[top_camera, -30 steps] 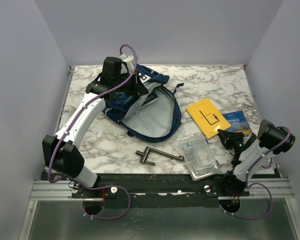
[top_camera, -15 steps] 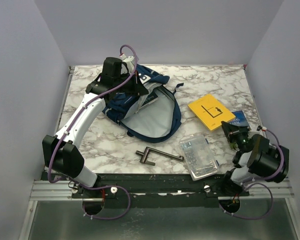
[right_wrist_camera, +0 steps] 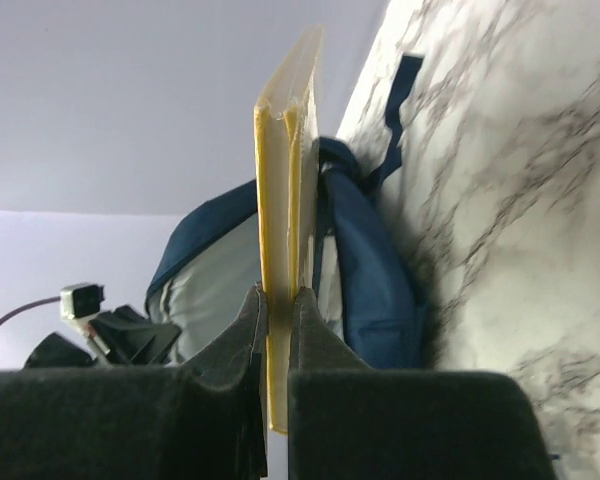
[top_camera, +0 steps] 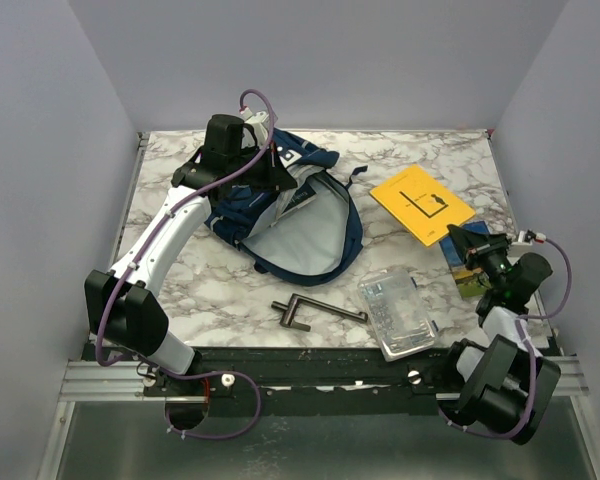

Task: Pack the student bag
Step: Pick up the book from the center of the board, then place the book in the student bag.

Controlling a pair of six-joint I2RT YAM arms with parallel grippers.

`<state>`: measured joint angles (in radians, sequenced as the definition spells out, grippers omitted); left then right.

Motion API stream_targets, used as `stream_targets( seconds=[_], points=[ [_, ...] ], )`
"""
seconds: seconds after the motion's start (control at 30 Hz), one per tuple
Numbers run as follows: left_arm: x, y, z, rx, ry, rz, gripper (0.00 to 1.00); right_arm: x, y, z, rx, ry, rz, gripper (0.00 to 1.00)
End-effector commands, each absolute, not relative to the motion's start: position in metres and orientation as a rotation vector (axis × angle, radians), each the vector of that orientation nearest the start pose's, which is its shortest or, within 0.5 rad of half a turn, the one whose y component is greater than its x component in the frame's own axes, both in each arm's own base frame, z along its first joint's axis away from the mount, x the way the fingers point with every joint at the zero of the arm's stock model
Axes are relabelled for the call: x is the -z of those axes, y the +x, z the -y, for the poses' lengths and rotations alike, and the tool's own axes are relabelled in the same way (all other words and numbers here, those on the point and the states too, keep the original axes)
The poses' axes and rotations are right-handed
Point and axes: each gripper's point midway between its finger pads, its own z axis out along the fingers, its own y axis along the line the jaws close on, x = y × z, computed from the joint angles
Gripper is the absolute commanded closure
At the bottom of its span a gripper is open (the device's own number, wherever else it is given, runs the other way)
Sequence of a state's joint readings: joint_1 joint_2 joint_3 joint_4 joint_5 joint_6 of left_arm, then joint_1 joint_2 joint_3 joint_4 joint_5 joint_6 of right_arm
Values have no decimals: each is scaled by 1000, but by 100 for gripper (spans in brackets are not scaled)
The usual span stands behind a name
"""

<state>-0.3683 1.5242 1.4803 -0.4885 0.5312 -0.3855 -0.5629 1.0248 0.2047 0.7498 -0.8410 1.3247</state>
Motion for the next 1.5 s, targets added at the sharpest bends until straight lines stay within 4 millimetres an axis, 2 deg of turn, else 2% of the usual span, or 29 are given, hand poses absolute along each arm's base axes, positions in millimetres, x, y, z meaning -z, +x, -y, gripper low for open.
stream_targets(
  seconds=[0.0,0.07,0.17,0.27,0.37,0.5,0.6,0.67,0.97,1.17,1.37,1.47],
  points=[
    [-343,352,253,1059,378,-1949,100,-213,281,-36,-1445,845,-1570,100],
    [-346,350,254,1068,382,-1944,100,-219,278,-54,-1484,829,-1581,100],
    [-351,348,253,1070,386,-1930,100,-226,284,-81,-1499,802,-1585,100],
    [-354,346,252,1062,393,-1918,100,-226,292,-119,-1547,755,-1611,100],
    [-358,345,251,1052,400,-1904,100,-225,304,-150,-1569,722,-1626,100],
    [-359,343,252,1051,404,-1900,100,-223,325,-177,-1593,714,-1600,100],
    [-359,342,253,1053,410,-1899,100,-230,340,-199,-1632,682,-1581,100],
    [-360,341,253,1053,411,-1897,100,-230,348,-211,-1637,675,-1576,100],
    [-359,340,255,1078,414,-1906,100,-218,376,-241,-1569,683,-1571,100],
    [-358,339,258,1097,423,-1910,100,-197,399,-264,-1394,707,-1521,100],
    [-357,338,259,1107,423,-1913,100,-179,424,-304,-1279,689,-1452,100],
    [-358,336,260,1124,430,-1914,100,-163,436,-322,-1267,721,-1462,100]
  ],
)
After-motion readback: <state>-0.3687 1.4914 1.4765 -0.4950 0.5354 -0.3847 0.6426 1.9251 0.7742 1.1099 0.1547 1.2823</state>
